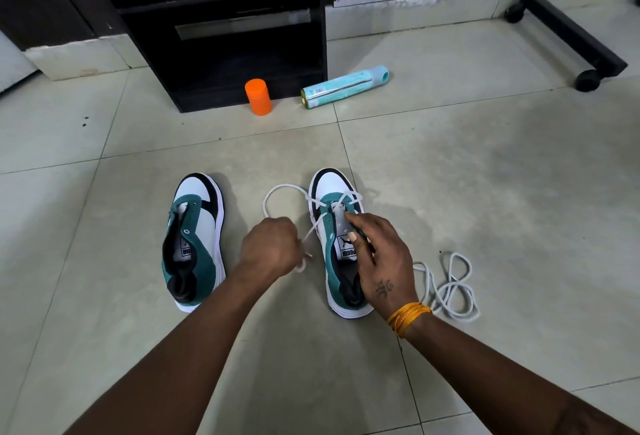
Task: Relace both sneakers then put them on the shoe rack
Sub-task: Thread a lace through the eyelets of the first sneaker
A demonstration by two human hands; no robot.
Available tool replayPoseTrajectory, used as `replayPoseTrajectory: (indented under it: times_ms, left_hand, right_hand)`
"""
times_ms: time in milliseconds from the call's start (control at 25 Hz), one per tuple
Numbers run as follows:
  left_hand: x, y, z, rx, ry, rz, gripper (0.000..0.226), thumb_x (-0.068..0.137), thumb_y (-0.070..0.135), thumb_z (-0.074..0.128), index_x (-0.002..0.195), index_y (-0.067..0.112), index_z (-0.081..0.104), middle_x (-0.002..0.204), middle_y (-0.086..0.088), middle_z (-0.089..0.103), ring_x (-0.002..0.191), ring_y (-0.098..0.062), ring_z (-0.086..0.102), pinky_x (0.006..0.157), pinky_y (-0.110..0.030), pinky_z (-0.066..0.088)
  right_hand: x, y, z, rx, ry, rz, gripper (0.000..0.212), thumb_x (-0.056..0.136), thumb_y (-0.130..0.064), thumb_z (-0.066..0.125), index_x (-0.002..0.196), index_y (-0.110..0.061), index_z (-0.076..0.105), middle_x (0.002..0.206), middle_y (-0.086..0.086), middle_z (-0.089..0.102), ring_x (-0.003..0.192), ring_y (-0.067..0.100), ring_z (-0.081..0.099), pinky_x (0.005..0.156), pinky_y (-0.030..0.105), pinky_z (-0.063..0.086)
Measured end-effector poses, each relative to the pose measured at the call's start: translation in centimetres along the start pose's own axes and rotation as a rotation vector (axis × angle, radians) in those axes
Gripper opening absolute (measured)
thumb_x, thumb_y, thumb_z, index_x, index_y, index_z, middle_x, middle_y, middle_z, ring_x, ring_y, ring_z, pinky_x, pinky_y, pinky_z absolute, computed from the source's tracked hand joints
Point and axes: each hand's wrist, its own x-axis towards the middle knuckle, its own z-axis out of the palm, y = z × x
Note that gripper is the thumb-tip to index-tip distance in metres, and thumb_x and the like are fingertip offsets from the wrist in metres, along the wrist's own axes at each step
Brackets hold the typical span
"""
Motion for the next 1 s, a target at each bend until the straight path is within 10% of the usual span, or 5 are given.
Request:
replayPoseTrajectory:
  times_ms: [120, 400, 640, 1000]
  left_hand:
    - [-0.1, -1.5, -0.5, 0.314, -0.078, -0.054, 0.023, 0.091, 0.025, 0.06, 0.111, 0.017, 0.067, 0.114, -0.008, 0.07, 0.104, -0.03, 0.068, 0.078, -0.032, 0.049]
    - [0.2, 1.7, -0.1, -0.205, 0.266, 0.244, 0.014, 0.09, 0.028, 0.062, 0.094, 0.024, 0.075, 0.088, 0.003, 0.077, 0.085, -0.025, 0.071, 0.072, -0.036, 0.056]
    - [0.5, 0.2, -1.6, 0.285, -0.027, 0.011, 0.021, 0.087, 0.026, 0.065, 0.105, 0.017, 0.068, 0.109, -0.009, 0.069, 0.101, -0.033, 0.068, 0.074, -0.031, 0.046]
    - [0.5, 1.9, -0.5, -0.663, 0.077, -0.136, 0.019, 0.088, 0.026, 0.063, 0.075, 0.016, 0.073, 0.071, 0.005, 0.071, 0.071, -0.016, 0.065, 0.066, -0.03, 0.045]
  right_hand:
    - [0.0, 0.0, -0.1, 0.018, -0.007, 0.01, 0.03, 0.105, -0.02, 0.058, 0.134, -0.026, 0.067, 0.128, -0.011, 0.062, 0.117, 0.001, 0.059, 0.098, 0.018, 0.047]
    - [0.1, 0.1, 0.0, -0.001, -0.002, 0.001, 0.03, 0.104, -0.018, 0.06, 0.132, -0.024, 0.067, 0.125, -0.009, 0.063, 0.115, 0.003, 0.06, 0.097, 0.02, 0.048]
    - [-0.3, 0.1, 0.0, -0.005, -0.031, 0.005, 0.027, 0.105, -0.024, 0.06, 0.131, -0.026, 0.068, 0.125, -0.011, 0.064, 0.114, 0.003, 0.06, 0.096, 0.027, 0.052]
    - [-0.1, 0.3, 0.0, -0.019, 0.002, -0.007, 0.028, 0.105, -0.026, 0.056, 0.131, -0.024, 0.068, 0.125, -0.009, 0.064, 0.115, 0.005, 0.061, 0.096, 0.021, 0.049]
